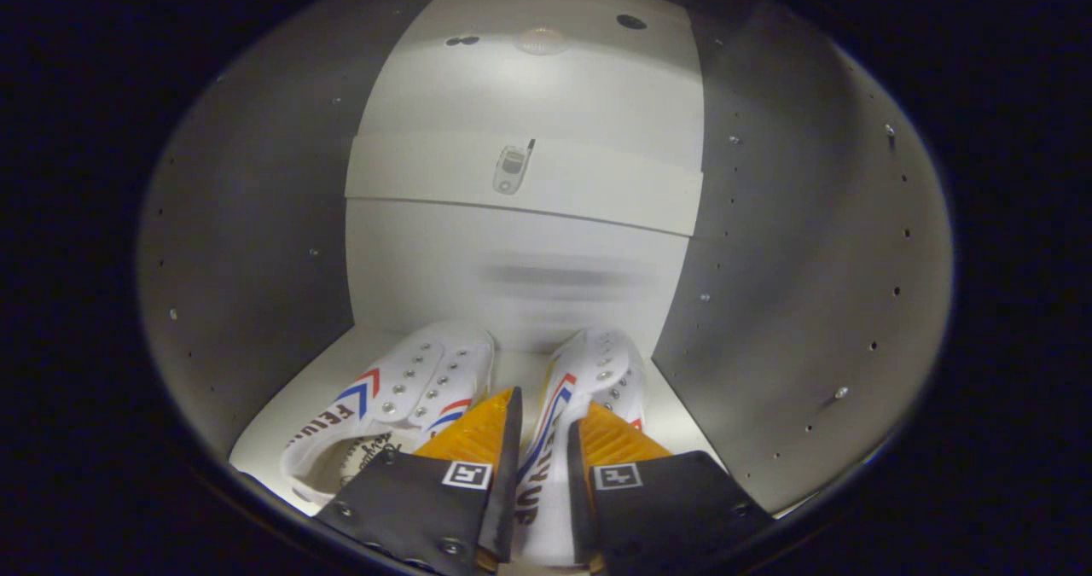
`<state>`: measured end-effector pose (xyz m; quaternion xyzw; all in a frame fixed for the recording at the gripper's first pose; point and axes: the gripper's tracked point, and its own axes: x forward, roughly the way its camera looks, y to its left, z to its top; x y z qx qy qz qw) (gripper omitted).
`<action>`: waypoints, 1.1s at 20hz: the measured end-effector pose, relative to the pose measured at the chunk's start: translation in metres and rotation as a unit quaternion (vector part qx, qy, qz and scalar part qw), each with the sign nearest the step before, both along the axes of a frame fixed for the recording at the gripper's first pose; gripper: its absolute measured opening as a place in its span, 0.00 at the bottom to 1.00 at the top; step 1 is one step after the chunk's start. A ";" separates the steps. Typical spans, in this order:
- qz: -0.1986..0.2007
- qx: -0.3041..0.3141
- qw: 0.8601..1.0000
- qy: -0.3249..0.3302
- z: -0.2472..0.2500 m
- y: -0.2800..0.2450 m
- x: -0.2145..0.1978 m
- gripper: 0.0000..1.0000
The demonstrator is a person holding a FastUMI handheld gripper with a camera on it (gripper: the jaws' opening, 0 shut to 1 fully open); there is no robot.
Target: Open the shoe cabinet door, grab the shoes and put them into the shoe cabinet, then close the shoe cabinet door.
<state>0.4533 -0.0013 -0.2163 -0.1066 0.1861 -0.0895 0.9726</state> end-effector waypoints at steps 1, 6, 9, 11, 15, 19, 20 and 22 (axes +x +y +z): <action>0.002 0.002 1.000 0.001 0.000 0.002 -0.001 0.35; -0.002 0.012 1.000 -0.003 0.000 0.003 -0.002 0.41; -0.007 0.024 1.000 -0.004 -0.001 0.004 -0.003 0.45; -0.007 0.033 0.999 -0.003 -0.001 0.005 -0.005 0.51; -0.006 0.050 0.999 0.006 -0.005 0.011 -0.009 0.62; -0.012 0.058 0.998 0.011 -0.005 0.012 -0.011 0.67; -0.012 0.062 0.998 0.010 -0.004 0.013 -0.012 0.68; -0.017 0.063 0.998 0.005 0.000 0.013 -0.014 0.71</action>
